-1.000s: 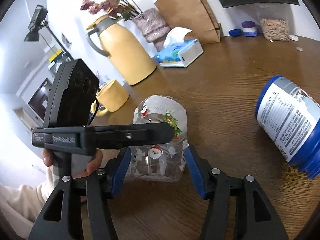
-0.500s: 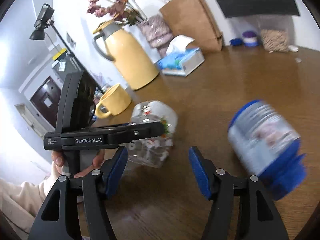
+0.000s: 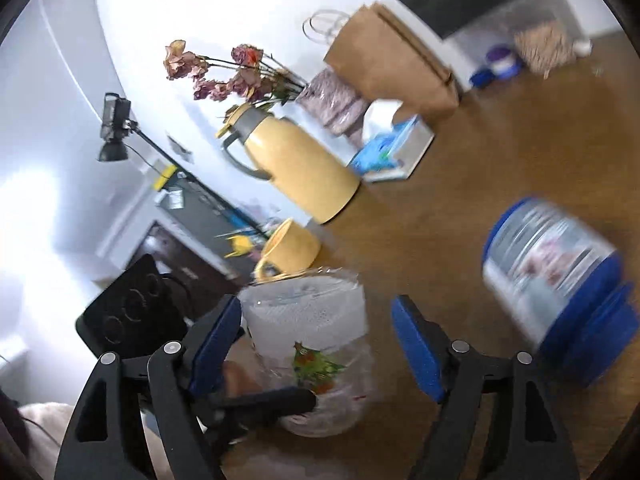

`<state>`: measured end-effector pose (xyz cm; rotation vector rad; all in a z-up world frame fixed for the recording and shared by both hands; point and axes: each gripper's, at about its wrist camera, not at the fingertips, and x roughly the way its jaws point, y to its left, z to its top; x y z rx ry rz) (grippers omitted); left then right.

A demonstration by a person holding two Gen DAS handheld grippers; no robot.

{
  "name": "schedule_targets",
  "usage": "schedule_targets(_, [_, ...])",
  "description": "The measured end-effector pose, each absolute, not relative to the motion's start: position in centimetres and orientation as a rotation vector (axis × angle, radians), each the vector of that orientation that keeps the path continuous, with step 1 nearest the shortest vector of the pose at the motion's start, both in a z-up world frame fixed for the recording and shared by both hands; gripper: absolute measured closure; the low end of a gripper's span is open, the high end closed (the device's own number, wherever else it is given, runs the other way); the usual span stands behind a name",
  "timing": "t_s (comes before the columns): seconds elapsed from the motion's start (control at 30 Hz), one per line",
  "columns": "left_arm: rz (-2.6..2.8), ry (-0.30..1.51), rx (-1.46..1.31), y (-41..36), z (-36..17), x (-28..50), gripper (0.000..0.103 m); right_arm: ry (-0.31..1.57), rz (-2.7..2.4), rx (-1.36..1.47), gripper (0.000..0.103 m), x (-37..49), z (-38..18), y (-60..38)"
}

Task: Flip cup upright
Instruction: 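Close the right gripper on the cup while the left gripper keeps holding it, then open the left gripper and release the cup to the right gripper, then rotate the held cup opening-up with the right gripper and lower it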

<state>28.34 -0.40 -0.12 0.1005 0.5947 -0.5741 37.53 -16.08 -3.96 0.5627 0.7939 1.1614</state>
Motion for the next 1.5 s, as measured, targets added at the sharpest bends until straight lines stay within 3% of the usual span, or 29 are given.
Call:
schedule_targets(0.2, [-0.622,0.6,0.058,0.1,0.0,28.6,0.029,0.804,1.173,0.506,0.026,36.8,-4.0,-14.2])
schedule_targets(0.43, [-0.536,0.711,0.067,0.4,-2.0,30.9,0.027,0.633,0.886,0.251,0.032,35.0,-2.2,-13.9])
schedule_targets(0.5, [-0.501,0.729,0.076,0.6,-2.6,31.3,0.03,0.605,0.84,0.184,0.032,34.7,-1.9,-13.6])
schedule_targets(0.57, [-0.486,0.731,0.112,0.7,-3.2,31.2,0.042,0.596,0.831,0.149,0.032,34.5,-1.8,-13.3])
schedule_targets(0.63, [-0.47,0.754,0.141,0.5,-3.7,31.2,0.047,0.586,0.807,0.077,0.032,34.1,-1.9,-12.5])
schedule_targets(0.77, [-0.47,0.825,0.148,0.5,-4.6,31.8,0.048,0.575,0.768,-0.017,0.032,33.6,-2.2,-11.0])
schedule_targets(1.0, [-0.42,0.738,0.222,0.2,-3.0,30.2,0.037,0.565,0.783,0.005,0.033,32.7,-0.7,-11.6])
schedule_targets(1.17, [-0.385,0.695,0.195,0.1,-1.9,28.2,0.011,0.651,0.727,-0.072,0.033,32.0,0.1,-11.1])
schedule_targets(1.5, [-0.413,0.723,0.129,-1.0,-2.5,25.7,0.011,0.874,0.665,-0.164,0.033,30.5,-0.8,-9.7])
